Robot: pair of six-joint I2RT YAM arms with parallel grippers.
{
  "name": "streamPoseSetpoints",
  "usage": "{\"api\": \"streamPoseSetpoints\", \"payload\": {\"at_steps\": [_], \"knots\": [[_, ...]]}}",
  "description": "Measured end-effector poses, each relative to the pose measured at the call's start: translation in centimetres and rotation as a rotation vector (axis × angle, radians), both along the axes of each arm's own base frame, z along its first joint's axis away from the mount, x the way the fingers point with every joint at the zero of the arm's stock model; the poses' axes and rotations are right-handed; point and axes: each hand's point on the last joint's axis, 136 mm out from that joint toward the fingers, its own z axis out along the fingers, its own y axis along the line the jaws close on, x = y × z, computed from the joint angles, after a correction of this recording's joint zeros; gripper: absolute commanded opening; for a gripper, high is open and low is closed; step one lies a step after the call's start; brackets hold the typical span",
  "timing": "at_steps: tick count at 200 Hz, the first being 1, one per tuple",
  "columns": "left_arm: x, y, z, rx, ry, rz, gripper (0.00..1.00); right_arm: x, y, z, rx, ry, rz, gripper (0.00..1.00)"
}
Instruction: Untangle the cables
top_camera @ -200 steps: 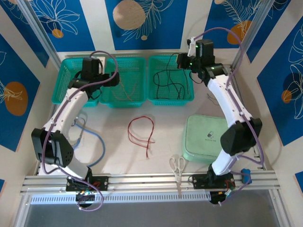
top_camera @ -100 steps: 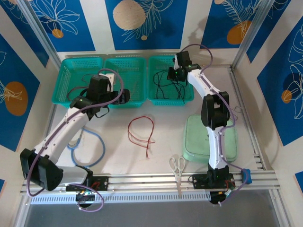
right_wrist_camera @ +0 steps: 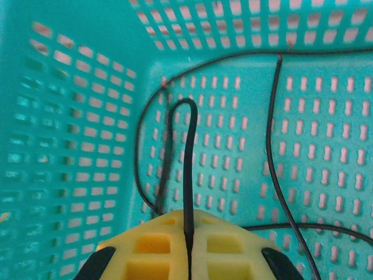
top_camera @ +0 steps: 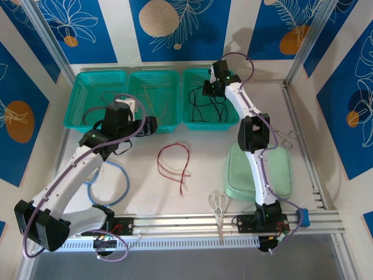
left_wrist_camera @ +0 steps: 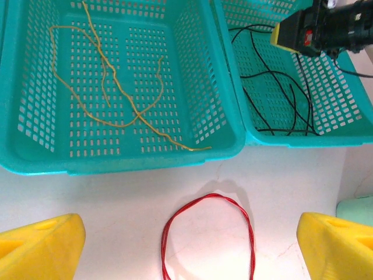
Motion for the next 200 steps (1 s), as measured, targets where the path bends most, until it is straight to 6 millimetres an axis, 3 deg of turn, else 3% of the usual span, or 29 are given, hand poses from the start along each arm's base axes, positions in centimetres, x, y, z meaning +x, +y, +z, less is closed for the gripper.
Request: {"api": "streamPoseSetpoints", "payload": {"at_steps": [7,22,58,79,111,129,149,164,178,200], "knots": [[-0.2,0.1,-0.2,-0.003,0.002,0.002,0.93,-0.2,-0.2,-0.4,-0.006,0.016,0.001,0.26],[-0.8,0.3,-0.9,-0.005,0.017,0.008,0.93,-0.8,-0.7,-1.1,-0.023,0.048,0.004,0.41],[-1.9,0.4,-3.0,0.002,0.065,0.012,0.92,-0.9,-1.8,0.6,-0.032,0.030,0.005,0.56],[-2.9,0.4,-3.7,0.003,0.078,0.013,0.92,-1.2,-2.8,4.6,-0.029,-0.020,-0.002,0.62],[-4.3,-0.3,-3.3,0.006,0.053,-0.014,0.91,-3.5,-4.1,15.1,-0.021,-0.176,-0.020,0.66],[-5.4,-1.1,-3.7,0.023,0.048,-0.046,0.91,-7.5,-4.3,19.9,-0.037,-0.228,-0.036,0.66],[-6.3,-1.8,-4.9,0.048,0.062,-0.067,0.91,-13.1,-2.7,21.2,-0.064,-0.229,-0.014,0.65],[-7.0,-2.2,-6.3,0.062,0.085,-0.083,0.91,-18.0,-0.7,19.4,-0.078,-0.189,0.047,0.63],[-7.7,-2.2,-7.9,0.064,0.118,-0.081,0.90,-23.2,1.1,16.0,-0.093,-0.129,0.134,0.61],[-8.9,-1.6,-10.1,0.049,0.157,-0.061,0.90,-30.9,2.4,10.9,-0.122,-0.041,0.253,0.57]]}}
